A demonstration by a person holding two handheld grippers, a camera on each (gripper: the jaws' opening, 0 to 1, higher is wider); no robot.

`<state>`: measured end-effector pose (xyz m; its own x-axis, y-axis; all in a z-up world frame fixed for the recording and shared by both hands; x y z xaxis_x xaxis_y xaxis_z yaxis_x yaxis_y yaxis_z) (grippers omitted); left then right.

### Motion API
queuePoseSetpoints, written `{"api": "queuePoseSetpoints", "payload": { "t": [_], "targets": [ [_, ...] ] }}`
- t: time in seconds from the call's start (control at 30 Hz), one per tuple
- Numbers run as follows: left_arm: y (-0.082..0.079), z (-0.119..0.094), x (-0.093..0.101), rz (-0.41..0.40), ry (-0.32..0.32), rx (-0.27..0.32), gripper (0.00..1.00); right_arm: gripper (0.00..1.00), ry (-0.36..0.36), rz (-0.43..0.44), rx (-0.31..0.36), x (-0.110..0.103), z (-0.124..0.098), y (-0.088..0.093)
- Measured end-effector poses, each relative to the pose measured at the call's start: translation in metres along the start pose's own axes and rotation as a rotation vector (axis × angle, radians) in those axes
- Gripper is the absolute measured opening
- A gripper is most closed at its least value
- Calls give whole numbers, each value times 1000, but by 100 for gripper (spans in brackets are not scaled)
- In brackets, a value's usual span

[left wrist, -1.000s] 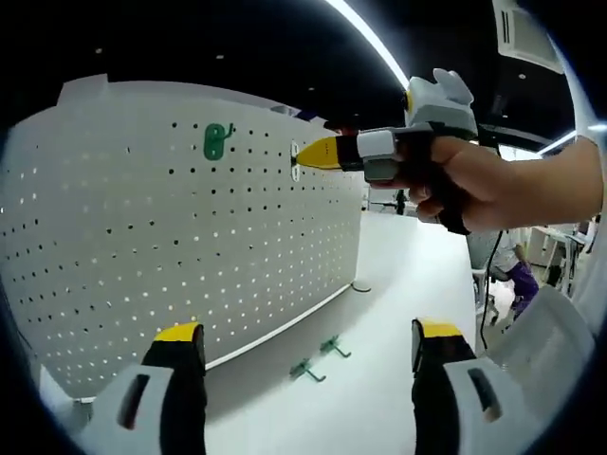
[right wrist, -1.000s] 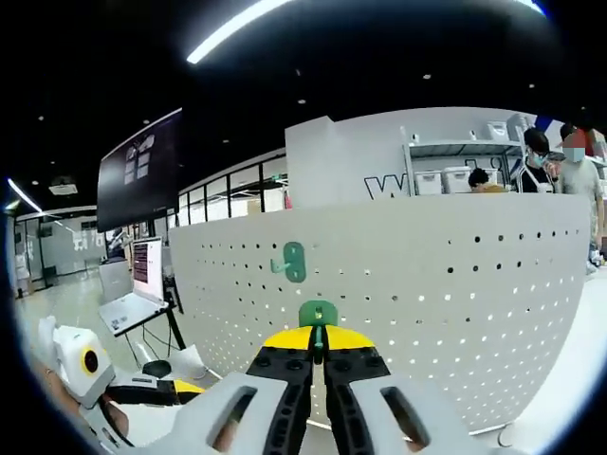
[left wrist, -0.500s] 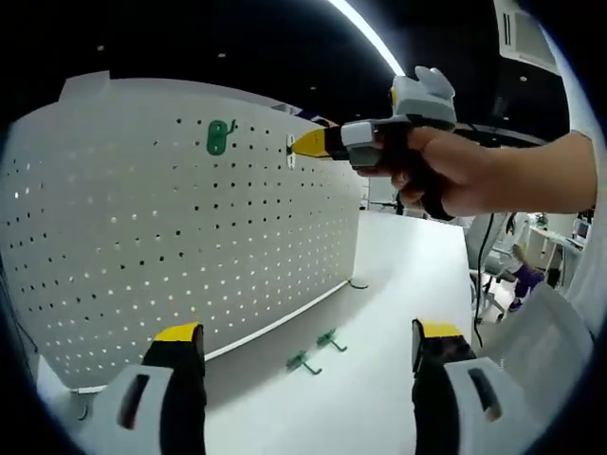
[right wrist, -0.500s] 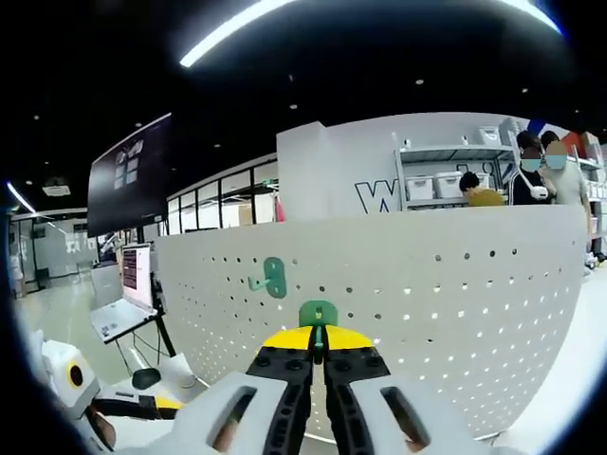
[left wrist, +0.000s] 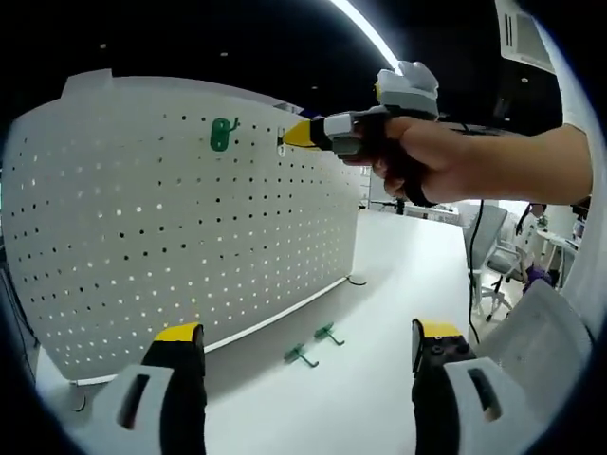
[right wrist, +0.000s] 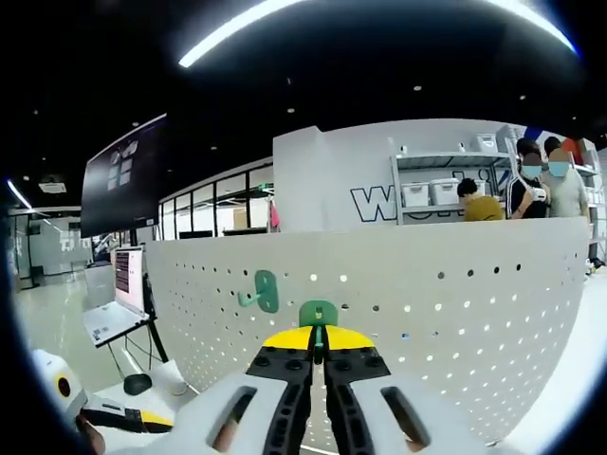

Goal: Insert the hook assembly into the mounting plate slot until the hook locks in place.

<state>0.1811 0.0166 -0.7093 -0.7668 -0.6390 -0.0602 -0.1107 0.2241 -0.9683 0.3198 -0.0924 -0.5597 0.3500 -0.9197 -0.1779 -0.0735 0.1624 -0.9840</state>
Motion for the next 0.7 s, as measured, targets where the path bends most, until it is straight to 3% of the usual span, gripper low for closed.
{"api": "queuePoseSetpoints", "payload": {
  "t": [0.27, 0.7],
  "targets": [
    [5, -5, 1, -8, -8, -4, 92, 0, 3, -38, 17, -4, 13, -10],
    [9, -12, -5, -20, -29, -7, 91, 1, 7, -86, 21, -6, 29, -11]
  ]
}}
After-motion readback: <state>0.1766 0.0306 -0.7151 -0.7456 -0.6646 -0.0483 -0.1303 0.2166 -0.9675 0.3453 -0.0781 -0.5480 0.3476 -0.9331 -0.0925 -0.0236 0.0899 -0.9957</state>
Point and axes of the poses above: the point that each gripper's makers call its tool centre point, and the gripper's own axes: z roughly forward along the fingers, x roughly to its right, y roughly out of its underside, the point moved 1 cm from there along -z, roughly backward along the fingers, and after that the axes turned 7 degrees about z, right-handed, at the moved point
